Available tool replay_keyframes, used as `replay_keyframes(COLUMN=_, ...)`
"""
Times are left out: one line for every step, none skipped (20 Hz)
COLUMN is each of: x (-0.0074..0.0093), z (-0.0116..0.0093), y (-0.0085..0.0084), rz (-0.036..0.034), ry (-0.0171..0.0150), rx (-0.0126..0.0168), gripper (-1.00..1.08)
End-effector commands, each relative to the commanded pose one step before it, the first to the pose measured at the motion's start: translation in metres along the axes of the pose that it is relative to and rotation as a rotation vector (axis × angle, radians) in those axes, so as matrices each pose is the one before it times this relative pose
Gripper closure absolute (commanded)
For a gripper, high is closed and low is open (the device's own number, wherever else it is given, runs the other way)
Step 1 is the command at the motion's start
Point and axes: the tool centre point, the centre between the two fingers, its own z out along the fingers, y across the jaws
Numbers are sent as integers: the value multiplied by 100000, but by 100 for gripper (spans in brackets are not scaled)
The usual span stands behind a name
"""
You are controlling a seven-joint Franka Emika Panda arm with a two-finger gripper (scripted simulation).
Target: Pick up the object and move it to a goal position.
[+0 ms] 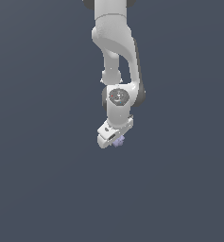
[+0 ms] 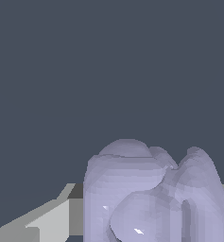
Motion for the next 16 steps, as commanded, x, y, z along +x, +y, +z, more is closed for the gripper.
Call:
replay_keyframes(x=31, z=-999, y=-220, rz=-18, ry=89, rx=-78, gripper=108)
replay_keyframes(x=10, z=-497, y=-140, rz=-27, ry=-32, rx=-25, gripper=108)
replay_keyframes(x=-2, z=-559, y=-139, rz=0, ry=0, rx=0, gripper=108)
replay_keyframes(x=-1, z=-617, y=-153, rz=0, ry=0, rx=0, gripper=108)
replay_keyframes(x=-1, z=-676, y=-168, rz=0, ry=0, rx=0, gripper=108)
replay_keyframes(x=0, z=-737, y=-182, rz=0, ry=0, rx=0, gripper=108)
replay_keyframes(x=21, z=-785, y=-221, rz=-44, ry=-47, rx=-24, gripper=108)
replay_keyframes(x=1, z=-858, y=-212, rz=0, ry=0, rx=0, gripper=108)
replay_keyframes(x=3, z=-914, y=-225, rz=0, ry=0, rx=0, gripper=108)
replay_keyframes(x=4, z=-966, y=-238, rz=0, ry=0, rx=0, gripper=108)
replay_keyframes(x=6, z=-1016, y=-250, rz=0, ry=0, rx=0, gripper=108)
replay_keyframes(x=33, z=-1044, y=-288, rz=-57, ry=-39, rx=1, gripper=108)
replay_keyframes(x=10, z=-1107, y=-271, rz=0, ry=0, rx=0, gripper=108)
replay_keyframes(x=13, z=-1149, y=-281, rz=0, ry=0, rx=0, gripper=108)
replay_keyframes(x=16, z=-1191, y=-291, rz=0, ry=0, rx=0, gripper=108)
replay_keyframes(x=19, z=-1221, y=-297, rz=0, ry=0, rx=0, gripper=108)
